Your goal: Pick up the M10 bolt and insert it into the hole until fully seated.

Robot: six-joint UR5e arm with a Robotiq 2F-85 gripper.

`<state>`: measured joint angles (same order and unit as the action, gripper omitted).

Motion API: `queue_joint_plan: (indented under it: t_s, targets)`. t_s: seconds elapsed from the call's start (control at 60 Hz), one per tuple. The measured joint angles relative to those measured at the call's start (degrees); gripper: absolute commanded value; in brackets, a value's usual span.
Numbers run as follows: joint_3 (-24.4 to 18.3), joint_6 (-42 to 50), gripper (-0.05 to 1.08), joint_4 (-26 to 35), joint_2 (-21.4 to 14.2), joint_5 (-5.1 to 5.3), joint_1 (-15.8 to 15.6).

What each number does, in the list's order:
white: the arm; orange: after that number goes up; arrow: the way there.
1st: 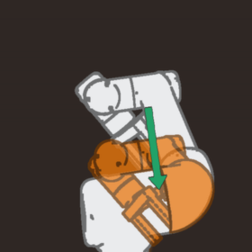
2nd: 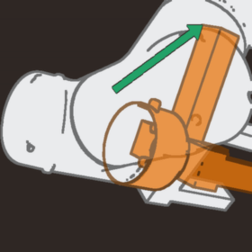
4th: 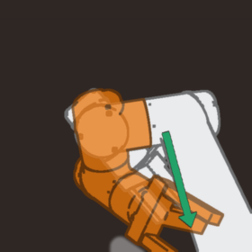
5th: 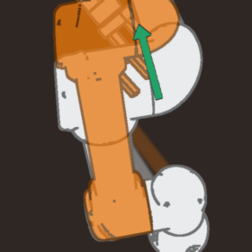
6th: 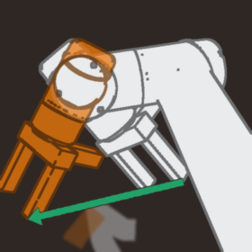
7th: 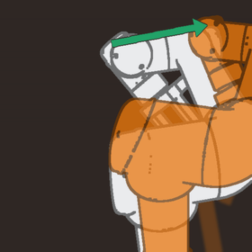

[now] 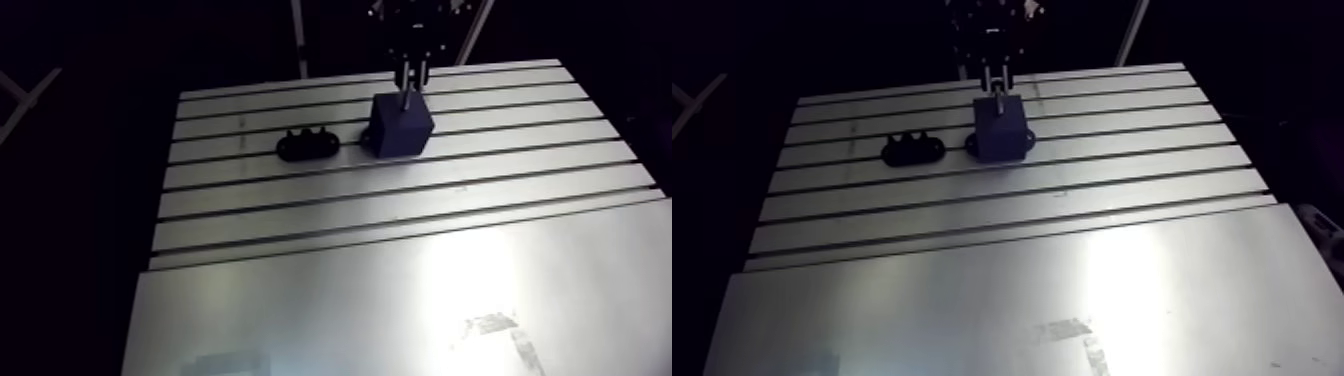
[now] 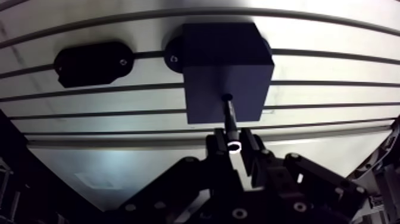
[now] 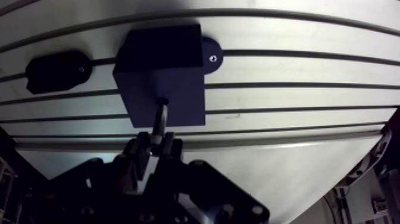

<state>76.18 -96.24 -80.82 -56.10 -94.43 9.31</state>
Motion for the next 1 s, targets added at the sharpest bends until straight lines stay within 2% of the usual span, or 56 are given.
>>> queue_joint_plan:
  t_s: [0.433,1.0]
  targets:
    - [0.19,-0.16,1.08,-1.97,0.01,-0.07,0.03]
    - [0.13,-0.22,1.08,-1.57,0.06,0.08,-0.07]
